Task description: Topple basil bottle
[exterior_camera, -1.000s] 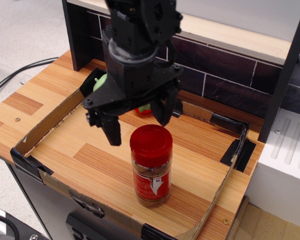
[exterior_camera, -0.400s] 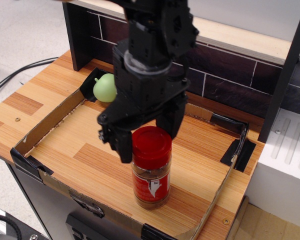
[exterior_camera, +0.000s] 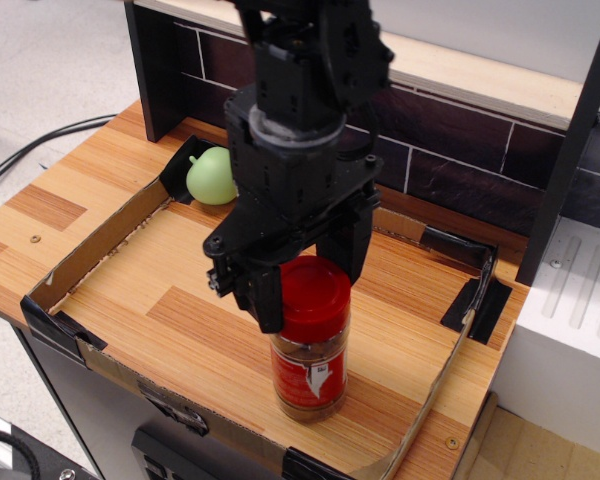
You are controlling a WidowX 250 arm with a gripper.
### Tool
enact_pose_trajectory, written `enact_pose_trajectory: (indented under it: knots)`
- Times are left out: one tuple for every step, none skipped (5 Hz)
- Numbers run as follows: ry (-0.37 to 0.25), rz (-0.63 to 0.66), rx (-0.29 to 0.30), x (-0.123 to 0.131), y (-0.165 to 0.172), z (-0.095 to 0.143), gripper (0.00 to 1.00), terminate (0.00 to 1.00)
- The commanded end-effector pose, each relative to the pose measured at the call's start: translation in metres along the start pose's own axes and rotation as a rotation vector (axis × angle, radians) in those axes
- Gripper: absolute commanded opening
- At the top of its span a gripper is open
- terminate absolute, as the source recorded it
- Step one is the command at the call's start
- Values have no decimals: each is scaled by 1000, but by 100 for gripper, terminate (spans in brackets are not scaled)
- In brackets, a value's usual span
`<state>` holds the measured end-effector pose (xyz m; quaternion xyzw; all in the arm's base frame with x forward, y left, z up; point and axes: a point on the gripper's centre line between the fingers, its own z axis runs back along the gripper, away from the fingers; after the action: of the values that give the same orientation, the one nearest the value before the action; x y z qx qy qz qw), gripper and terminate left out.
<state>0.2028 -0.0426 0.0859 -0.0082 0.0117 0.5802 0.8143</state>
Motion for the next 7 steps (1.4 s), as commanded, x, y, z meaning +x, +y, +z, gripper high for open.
enact_pose_trajectory:
  knots:
    - [257, 159, -58, 20, -18, 20, 0, 0]
    - [376, 230, -29, 31, -21, 19, 0, 0]
    - [490, 234, 63, 42, -24, 11, 0, 0]
    - [468, 269, 79, 55, -24, -7, 0, 0]
    - [390, 291, 68, 66, -21, -18, 0, 0]
    - [235, 237, 15, 72, -17, -22, 0, 0]
    - [72, 238, 20, 84, -12, -26, 0, 0]
